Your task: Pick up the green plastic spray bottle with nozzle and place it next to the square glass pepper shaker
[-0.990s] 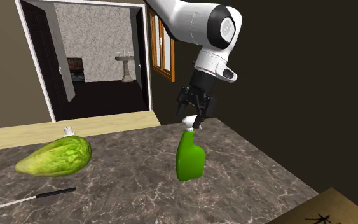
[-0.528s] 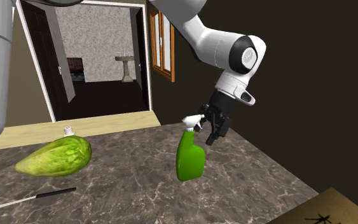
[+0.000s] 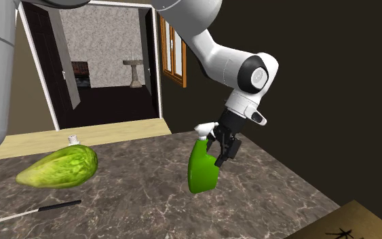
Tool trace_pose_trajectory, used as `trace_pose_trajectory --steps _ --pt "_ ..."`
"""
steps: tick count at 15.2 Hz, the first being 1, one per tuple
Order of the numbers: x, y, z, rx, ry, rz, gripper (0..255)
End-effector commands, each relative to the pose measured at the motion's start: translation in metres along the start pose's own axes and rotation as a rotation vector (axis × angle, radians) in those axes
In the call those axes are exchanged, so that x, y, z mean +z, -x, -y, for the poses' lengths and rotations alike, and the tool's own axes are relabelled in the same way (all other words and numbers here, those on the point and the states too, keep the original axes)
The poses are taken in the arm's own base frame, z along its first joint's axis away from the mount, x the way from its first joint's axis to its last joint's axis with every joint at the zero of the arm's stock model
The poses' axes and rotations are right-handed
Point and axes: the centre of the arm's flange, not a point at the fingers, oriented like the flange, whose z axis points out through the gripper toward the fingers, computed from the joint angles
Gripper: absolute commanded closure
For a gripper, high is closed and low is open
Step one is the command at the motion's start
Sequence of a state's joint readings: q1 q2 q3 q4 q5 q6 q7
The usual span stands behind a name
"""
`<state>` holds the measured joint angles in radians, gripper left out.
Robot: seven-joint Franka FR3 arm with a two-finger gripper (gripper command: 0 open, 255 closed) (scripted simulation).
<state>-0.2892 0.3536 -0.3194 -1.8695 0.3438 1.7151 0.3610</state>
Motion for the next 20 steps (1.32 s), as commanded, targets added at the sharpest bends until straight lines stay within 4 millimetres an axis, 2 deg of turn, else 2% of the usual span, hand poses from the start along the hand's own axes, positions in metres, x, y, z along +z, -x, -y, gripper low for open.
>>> trace_pose_trajectory --steps 1,6,7,16,20 --pt "0.002 0.0 0.0 0.0 0.0 0.0 0" --pt "0.002 0.0 0.0 0.0 0.0 0.0 0" --pt "0.002 0.0 0.0 0.0 0.0 0.0 255" --pt "0.002 0.0 0.0 0.0 0.0 0.0 255" --pt "-0.016 0.011 0.0 0.0 0.0 0.0 255"
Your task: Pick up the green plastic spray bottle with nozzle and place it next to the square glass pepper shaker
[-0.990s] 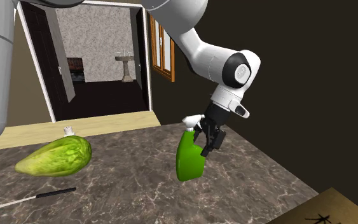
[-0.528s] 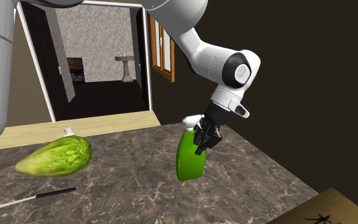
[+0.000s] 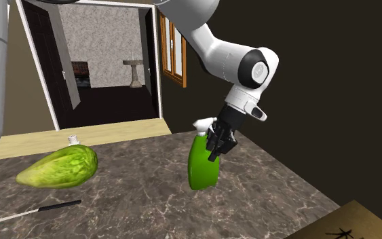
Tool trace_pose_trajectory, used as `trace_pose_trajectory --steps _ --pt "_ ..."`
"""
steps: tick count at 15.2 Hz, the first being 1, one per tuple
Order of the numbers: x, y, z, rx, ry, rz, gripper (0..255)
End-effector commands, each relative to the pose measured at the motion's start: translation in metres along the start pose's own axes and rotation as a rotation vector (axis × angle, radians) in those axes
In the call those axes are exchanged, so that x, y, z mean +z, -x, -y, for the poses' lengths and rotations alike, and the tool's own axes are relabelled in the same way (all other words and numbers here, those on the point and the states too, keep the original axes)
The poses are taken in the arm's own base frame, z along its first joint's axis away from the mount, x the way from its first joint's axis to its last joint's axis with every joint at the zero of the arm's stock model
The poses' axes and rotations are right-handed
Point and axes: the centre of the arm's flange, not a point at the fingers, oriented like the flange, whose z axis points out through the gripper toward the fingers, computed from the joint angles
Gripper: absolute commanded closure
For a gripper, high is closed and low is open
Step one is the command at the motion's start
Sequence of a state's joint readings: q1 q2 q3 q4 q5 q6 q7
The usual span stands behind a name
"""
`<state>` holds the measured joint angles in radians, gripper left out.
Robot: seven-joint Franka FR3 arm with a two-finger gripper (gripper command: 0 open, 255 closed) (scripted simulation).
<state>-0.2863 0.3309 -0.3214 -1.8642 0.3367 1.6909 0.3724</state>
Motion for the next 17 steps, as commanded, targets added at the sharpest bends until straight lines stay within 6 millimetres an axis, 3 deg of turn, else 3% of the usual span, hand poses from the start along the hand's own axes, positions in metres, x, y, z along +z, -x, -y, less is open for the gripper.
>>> trace_pose_trajectory --steps 1,17 --pt "-0.01 0.005 0.0 0.0 0.0 0.0 255" --pt "-0.083 0.047 -0.001 0.0 0.0 0.0 255"
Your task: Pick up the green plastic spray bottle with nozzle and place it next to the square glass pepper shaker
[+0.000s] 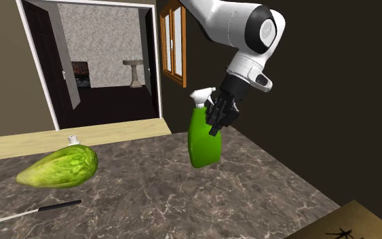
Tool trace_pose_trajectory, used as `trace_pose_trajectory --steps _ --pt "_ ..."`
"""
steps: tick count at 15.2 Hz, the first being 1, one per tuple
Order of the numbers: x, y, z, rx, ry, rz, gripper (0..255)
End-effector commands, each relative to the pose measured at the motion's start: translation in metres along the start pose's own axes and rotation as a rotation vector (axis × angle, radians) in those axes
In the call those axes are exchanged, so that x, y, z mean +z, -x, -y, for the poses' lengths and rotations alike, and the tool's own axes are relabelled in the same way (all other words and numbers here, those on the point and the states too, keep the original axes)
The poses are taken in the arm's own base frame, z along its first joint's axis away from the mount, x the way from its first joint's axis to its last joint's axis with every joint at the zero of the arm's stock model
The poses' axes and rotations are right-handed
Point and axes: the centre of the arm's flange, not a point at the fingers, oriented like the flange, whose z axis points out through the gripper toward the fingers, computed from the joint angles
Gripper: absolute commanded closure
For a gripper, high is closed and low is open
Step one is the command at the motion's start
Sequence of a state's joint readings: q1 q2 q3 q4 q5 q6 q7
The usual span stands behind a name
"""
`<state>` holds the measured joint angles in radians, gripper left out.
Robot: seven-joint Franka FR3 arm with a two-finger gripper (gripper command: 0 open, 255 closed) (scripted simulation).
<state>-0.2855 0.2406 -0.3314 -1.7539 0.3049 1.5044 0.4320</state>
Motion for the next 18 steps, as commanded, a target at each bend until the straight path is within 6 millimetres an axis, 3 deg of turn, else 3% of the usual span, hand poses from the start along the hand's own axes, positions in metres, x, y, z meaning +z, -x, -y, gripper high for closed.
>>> trace_pose_trajectory --steps 1,18 --pt "-0.01 0.005 0.0 0.0 0.0 0.0 255" --pt "-0.088 0.049 -0.001 0.0 0.0 0.0 255"
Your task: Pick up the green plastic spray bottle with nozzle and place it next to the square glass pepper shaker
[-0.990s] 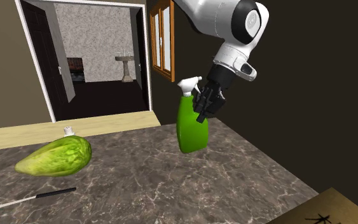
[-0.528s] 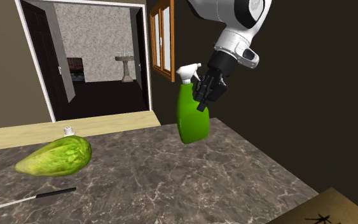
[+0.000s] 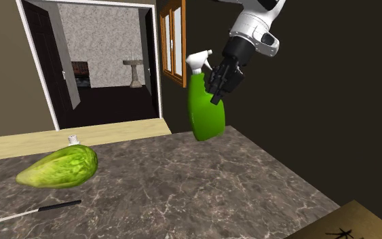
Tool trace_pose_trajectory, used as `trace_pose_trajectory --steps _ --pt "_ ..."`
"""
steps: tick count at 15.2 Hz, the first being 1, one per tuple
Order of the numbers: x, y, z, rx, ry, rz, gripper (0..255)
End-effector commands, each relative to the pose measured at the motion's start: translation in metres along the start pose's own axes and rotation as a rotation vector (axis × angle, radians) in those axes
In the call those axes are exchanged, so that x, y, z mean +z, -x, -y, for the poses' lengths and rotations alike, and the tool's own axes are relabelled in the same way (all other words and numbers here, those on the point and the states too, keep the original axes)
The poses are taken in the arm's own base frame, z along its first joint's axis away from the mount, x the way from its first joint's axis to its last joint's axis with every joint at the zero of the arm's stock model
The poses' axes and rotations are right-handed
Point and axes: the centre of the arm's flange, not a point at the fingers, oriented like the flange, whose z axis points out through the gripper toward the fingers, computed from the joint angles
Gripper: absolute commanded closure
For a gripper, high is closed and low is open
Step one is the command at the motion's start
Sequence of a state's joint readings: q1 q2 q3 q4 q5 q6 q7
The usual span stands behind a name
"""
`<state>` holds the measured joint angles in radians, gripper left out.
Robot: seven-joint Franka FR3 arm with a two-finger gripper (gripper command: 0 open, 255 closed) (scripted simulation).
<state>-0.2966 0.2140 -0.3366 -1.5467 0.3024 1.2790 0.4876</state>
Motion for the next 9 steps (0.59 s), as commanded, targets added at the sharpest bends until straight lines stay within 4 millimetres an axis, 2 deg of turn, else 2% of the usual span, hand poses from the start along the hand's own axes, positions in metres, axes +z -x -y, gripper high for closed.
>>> trace_pose_trajectory --steps 1,9 --pt "-0.009 0.005 0.0 0.0 0.0 0.0 255" --pt "-0.046 0.026 -0.001 0.0 0.0 0.0 255"
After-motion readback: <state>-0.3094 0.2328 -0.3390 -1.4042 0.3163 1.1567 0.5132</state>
